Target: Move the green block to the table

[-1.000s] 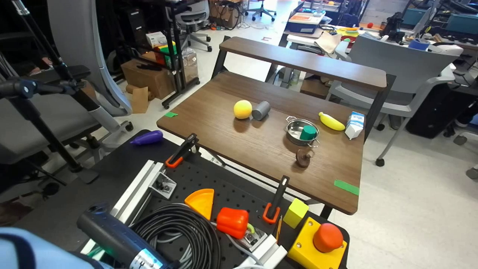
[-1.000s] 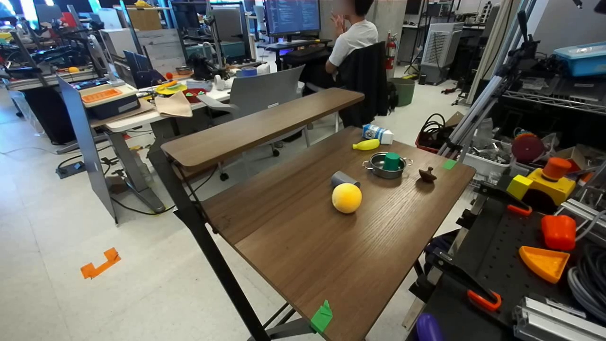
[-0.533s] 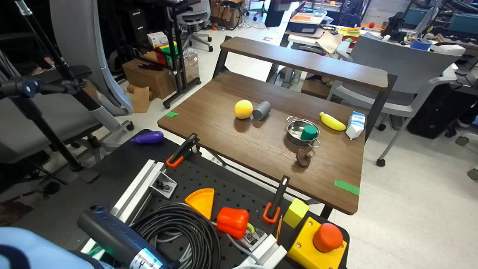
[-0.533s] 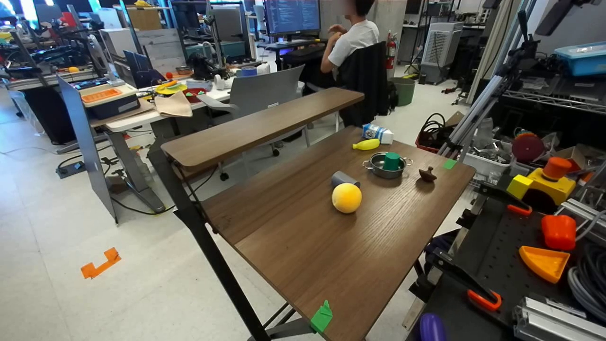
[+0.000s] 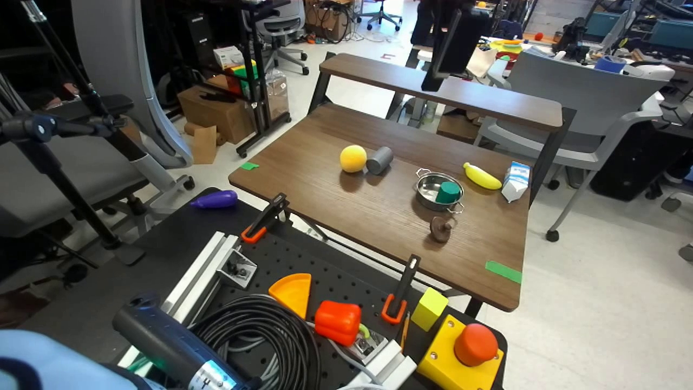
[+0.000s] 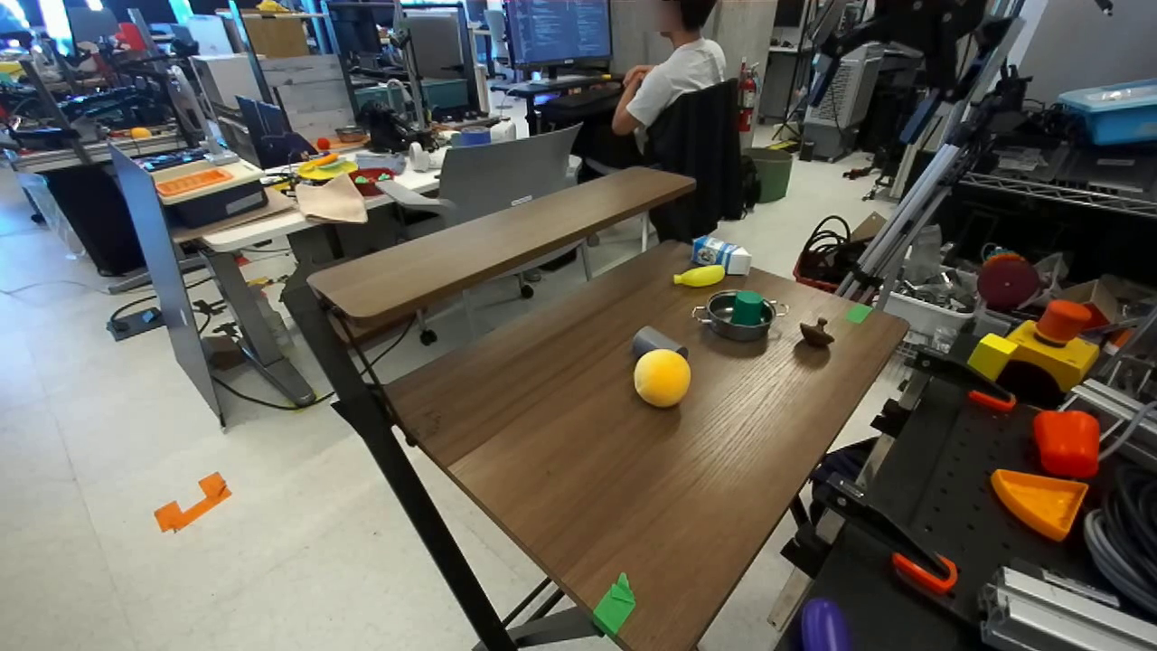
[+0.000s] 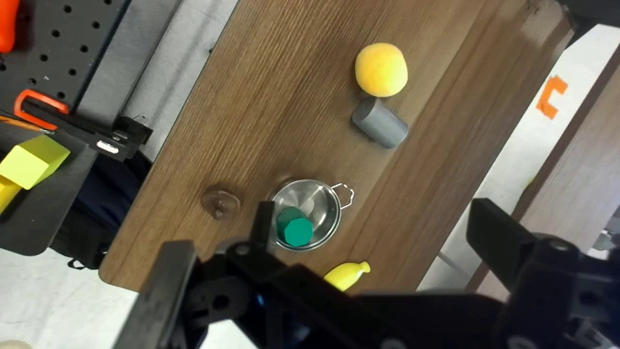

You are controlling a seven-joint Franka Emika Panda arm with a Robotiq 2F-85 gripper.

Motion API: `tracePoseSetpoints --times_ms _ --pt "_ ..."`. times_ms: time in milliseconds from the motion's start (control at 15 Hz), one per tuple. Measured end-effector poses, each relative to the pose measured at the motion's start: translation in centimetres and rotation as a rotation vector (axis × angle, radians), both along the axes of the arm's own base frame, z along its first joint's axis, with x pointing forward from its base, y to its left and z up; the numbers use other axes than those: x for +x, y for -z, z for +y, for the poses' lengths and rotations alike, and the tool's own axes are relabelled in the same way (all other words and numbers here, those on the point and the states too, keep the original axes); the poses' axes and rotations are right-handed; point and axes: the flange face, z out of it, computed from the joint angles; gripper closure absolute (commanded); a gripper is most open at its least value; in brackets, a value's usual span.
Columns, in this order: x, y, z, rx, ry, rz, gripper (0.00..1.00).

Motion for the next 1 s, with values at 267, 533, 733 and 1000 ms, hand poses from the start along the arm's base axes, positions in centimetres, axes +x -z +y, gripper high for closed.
tracePoseSetpoints --times_ms 267,533,733,1000 --pt "3.0 3.5 -2.4 0.025 0.11 0.055 0.0" --pt "4.9 6.3 -5.2 0.05 0.224 0.078 0.0" --pt "6.0 9.1 -6.8 0.071 0.305 0.093 0.0" --pt "7.5 13.1 -8.1 0.096 0.388 0.128 0.0"
